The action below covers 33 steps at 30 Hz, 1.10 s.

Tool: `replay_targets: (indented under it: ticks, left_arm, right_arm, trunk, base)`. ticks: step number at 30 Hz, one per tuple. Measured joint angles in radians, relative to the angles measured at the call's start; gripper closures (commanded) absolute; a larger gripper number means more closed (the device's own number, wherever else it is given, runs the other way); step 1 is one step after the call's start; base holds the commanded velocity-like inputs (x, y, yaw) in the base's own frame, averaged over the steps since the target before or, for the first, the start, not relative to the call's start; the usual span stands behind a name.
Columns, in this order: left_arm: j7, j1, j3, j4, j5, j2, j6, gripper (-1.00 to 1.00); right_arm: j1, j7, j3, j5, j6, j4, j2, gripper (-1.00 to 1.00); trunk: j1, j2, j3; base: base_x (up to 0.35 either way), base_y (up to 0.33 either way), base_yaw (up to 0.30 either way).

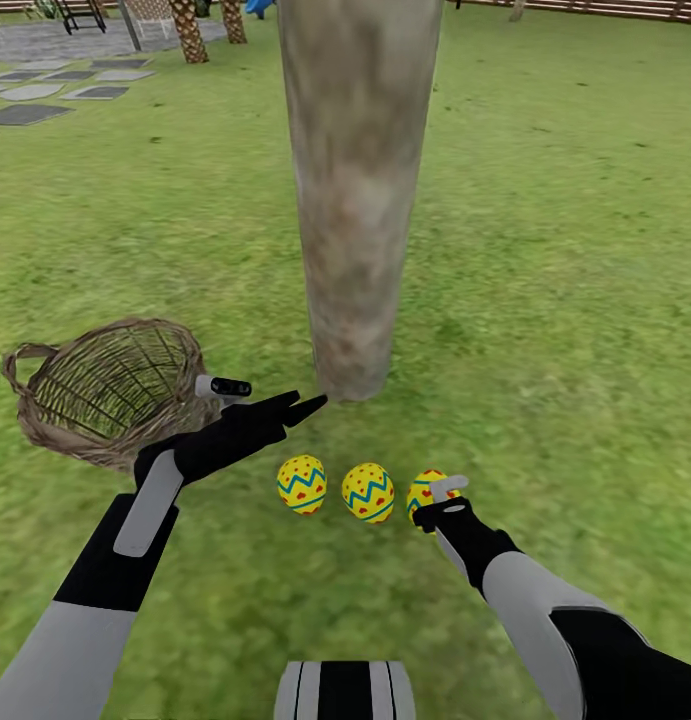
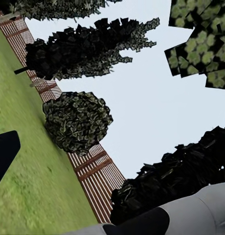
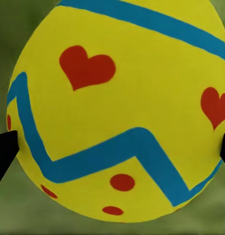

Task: Take the three Easter eggs out of the wicker basket on the lawn in the garden, then place them on the lawn next to a single tree (choose any tree) so that all three eggs are next to the same tree and none are left in the basket.

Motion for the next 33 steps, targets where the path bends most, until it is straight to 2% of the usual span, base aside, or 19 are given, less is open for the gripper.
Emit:
replay_targets:
  ticks: [7,16,22,23,24,33]
  left_arm:
    - [0.0,0.0,0.0,0.0,0.0,0.0,0.0,-1.0]
    - [0.001,0.0,0.0,0.0,0.0,0.0,0.0,-1.0]
    - [0.0,0.0,0.0,0.001,0.0,0.0,0.0,-1.0]
    - [0.0,0.0,0.0,0.001,0.0,-0.001,0.0,-1.0]
    - [0.0,0.0,0.0,0.002,0.0,-0.001,0.0,-1.0]
    - [0.001,0.0,0.001,0.003,0.0,-0.001,-0.001,-1.0]
  right_arm:
    - [0.0,0.0,0.0,0.0,0.001,-0.001,-0.003,1.0]
    - [-0.001,0.003,-0.008,0.004,0.001,-0.06,-0.001,1.0]
    - [-0.001,0.003,-0.008,0.011,0.001,-0.058,0.0,1.0]
    - [-0.001,0.003,-0.008,0.01,0.001,-0.058,0.0,-1.0]
    - [-0.001,-0.001,0.001,0.002,-0.001,-0.1,0.0,-1.0]
    - [0.0,-0.002,0.003,0.008,0.001,-0.083,-0.003,-1.0]
  trunk:
    - [0.003,-0.002,-0.027]
    - [0.003,-0.004,-0.062]
    - [0.002,-0.004,-0.062]
    - [0.002,-0.004,-0.062]
    - [0.006,-0.004,-0.062]
    - [0.006,-0.004,-0.058]
  base:
    - [0.0,0.0,0.0]
    - [0.0,0.0,0.0]
    - [0.0,0.0,0.0]
    - [0.0,0.0,0.0]
    - [0.0,0.0,0.0]
    - [0.0,0.0,0.0]
